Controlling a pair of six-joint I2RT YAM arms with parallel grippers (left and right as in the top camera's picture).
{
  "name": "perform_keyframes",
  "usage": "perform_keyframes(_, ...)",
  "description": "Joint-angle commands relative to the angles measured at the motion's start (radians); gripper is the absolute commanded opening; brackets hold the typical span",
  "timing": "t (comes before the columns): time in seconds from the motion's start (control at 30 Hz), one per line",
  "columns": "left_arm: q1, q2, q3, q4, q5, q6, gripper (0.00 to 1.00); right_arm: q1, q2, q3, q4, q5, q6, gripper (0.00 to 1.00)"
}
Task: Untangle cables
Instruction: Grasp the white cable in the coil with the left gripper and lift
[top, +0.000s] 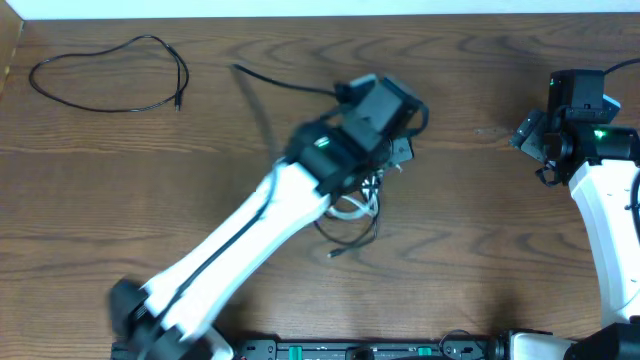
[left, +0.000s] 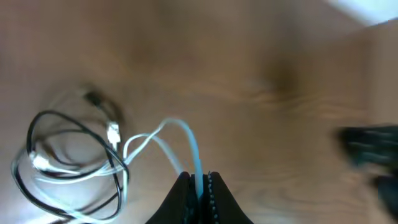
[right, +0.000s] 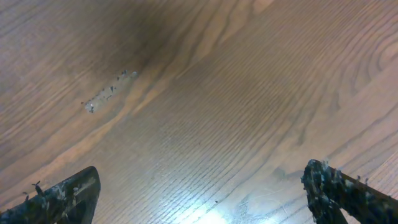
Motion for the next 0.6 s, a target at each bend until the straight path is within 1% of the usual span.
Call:
perform_keyframes(0.0, -0.001, -0.070, 0.020, 0.024, -0.037, 0.140, 0.08, -0.001, 0.004, -0.002, -0.001, 0.008, 0.015, 0.99)
perform_keyframes(0.33, -0.001, -0.274, 0.020, 0.177, -0.038, 0.289, 0.07, -0.001, 0.004, -0.002, -0.001, 0.008, 0.015, 0.99)
perform_keyframes(0.43, -0.001, -0.336, 0.020, 0.248, -0.043, 0.372, 0.08, -0.001, 0.004, -0.002, -0.001, 0.008, 0.015, 0.99)
perform_keyframes(0.5, -0.001, -0.378, 0.020, 0.296, -0.090, 0.402, 0.08, -0.001, 0.004, -0.002, -0.001, 0.008, 0.015, 0.99)
perform_keyframes(0.57, -0.001, -0.414, 0.020, 0.320, -0.138, 0.403, 0.08, -0.001, 0.004, -0.002, -0.001, 0.008, 0.015, 0.99)
